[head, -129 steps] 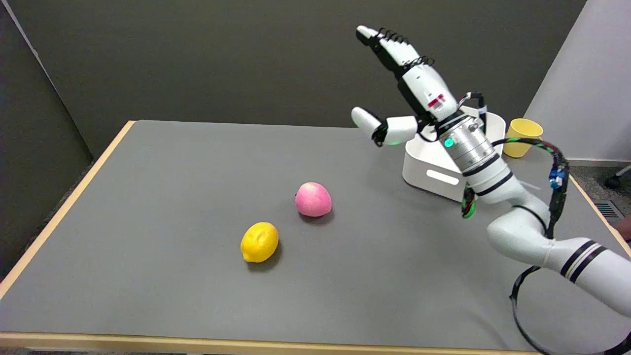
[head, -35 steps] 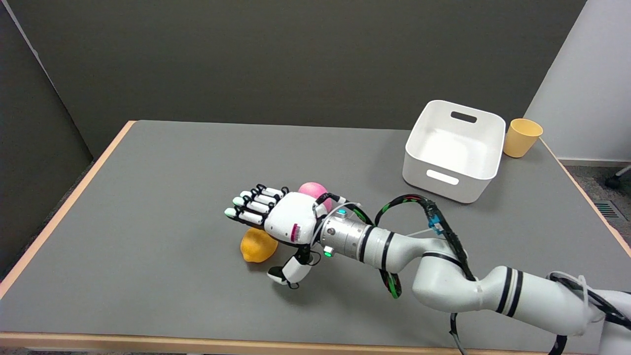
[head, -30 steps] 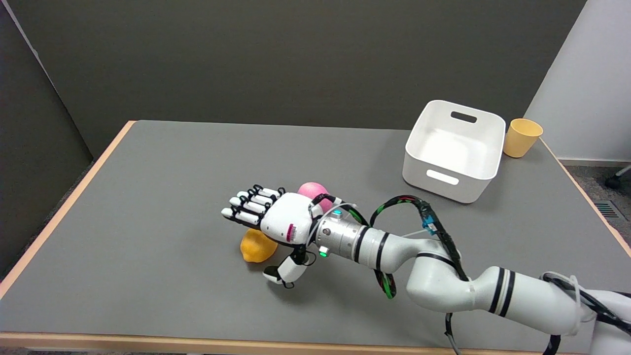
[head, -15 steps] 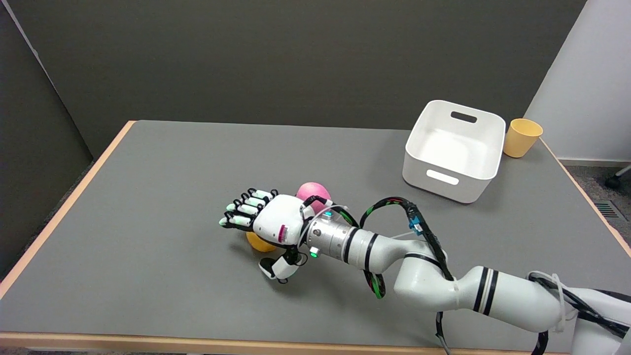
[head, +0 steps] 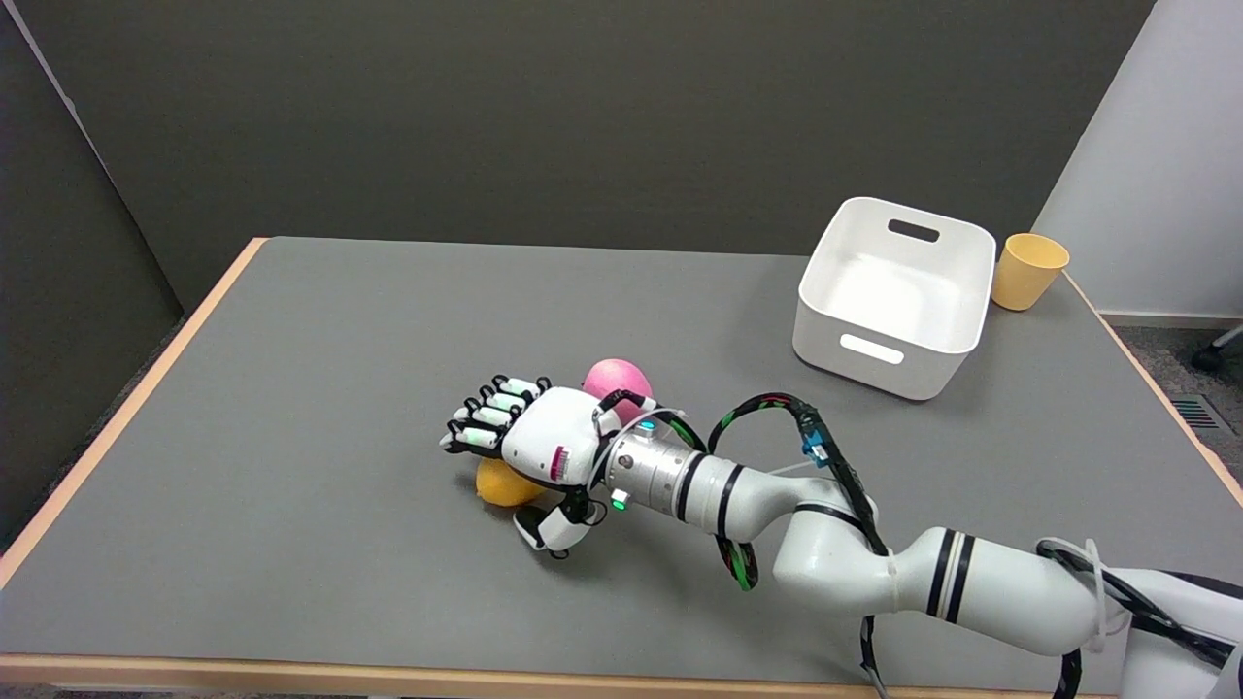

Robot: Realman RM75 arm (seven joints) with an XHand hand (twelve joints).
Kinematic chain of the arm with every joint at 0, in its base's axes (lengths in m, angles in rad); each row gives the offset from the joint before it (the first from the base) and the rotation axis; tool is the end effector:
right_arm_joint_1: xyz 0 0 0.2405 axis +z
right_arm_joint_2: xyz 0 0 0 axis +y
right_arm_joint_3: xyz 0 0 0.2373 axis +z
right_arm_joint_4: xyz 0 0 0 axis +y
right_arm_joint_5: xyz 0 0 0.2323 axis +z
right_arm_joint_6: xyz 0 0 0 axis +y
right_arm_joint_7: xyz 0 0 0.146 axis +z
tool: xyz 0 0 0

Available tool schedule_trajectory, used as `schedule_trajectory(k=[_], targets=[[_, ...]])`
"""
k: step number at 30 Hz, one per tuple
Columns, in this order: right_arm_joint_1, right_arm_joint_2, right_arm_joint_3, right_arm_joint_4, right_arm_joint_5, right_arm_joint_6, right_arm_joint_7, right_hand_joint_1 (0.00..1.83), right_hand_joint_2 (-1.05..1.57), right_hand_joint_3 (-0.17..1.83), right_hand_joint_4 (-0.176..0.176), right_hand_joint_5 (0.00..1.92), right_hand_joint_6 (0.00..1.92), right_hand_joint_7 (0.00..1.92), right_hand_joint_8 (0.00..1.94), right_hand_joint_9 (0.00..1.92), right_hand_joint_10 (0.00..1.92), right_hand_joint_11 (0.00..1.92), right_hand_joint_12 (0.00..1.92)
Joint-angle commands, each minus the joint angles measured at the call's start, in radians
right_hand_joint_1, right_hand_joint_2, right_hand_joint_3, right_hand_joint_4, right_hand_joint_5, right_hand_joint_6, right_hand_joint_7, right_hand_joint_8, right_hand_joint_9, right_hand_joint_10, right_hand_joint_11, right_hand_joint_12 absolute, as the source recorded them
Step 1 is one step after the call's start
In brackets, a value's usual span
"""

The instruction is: Pick up the lemon.

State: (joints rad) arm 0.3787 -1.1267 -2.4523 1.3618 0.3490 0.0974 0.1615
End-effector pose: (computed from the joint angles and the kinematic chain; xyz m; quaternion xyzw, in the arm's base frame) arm -0.2784 -0.3696 0.1140 0.9006 0.0006 -0.0851 0.4262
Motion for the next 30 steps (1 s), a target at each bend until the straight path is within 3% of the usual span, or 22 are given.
schedule_trajectory(k=[1, 6, 9, 12, 13, 15, 19, 21, 23, 30], targets=[[-0.017, 0.0, 0.007, -0.038, 0.001, 0.055, 0.0, 0.87, 0.67, 1.02, 0.049, 0.14, 0.39, 0.16, 0.26, 0.14, 0.6, 0.05, 1.11], [-0.017, 0.002, 0.008, -0.041, 0.001, 0.074, 0.0, 0.95, 0.71, 0.98, 0.044, 0.22, 0.44, 0.34, 0.37, 0.31, 0.75, 0.25, 1.36], [-0.013, 0.002, 0.007, -0.042, 0.001, 0.076, 0.0, 0.97, 0.83, 0.91, 0.063, 0.28, 0.87, 0.56, 0.71, 0.5, 1.02, 0.46, 1.55], [-0.012, 0.004, 0.007, -0.043, 0.001, 0.076, 0.0, 1.0, 0.84, 0.9, 0.082, 0.31, 1.08, 0.61, 0.85, 0.57, 1.12, 0.55, 1.62], [-0.012, 0.005, 0.007, -0.044, 0.001, 0.077, 0.0, 1.05, 0.88, 0.82, 0.086, 0.32, 1.13, 0.62, 0.96, 0.59, 1.15, 0.57, 1.64], [-0.012, 0.005, 0.008, -0.045, 0.001, 0.082, 0.0, 1.3, 1.15, 0.24, 0.087, 0.33, 1.18, 0.67, 1.5, 0.62, 1.18, 0.6, 1.68], [-0.013, 0.005, 0.008, -0.051, 0.001, 0.096, 0.0, 1.3, 1.12, 0.27, 0.085, 0.38, 1.25, 0.71, 1.46, 0.67, 1.23, 0.64, 1.71], [-0.013, 0.005, 0.008, -0.053, 0.001, 0.099, 0.0, 1.16, 1.23, 0.15, -0.093, 0.49, 1.62, 0.79, 1.39, 0.78, 1.23, 0.74, 1.7], [-0.011, 0.005, 0.008, -0.054, 0.001, 0.102, 0.0, 1.3, 1.22, 0.09, -0.155, 0.51, 1.61, 0.79, 1.34, 0.78, 1.42, 0.8, 1.63], [0.004, 0.015, 0.028, -0.021, -0.006, 0.105, -0.009, 1.34, 1.18, 0.13, -0.161, 0.54, 1.57, 0.81, 1.3, 0.79, 1.44, 0.85, 1.64]])
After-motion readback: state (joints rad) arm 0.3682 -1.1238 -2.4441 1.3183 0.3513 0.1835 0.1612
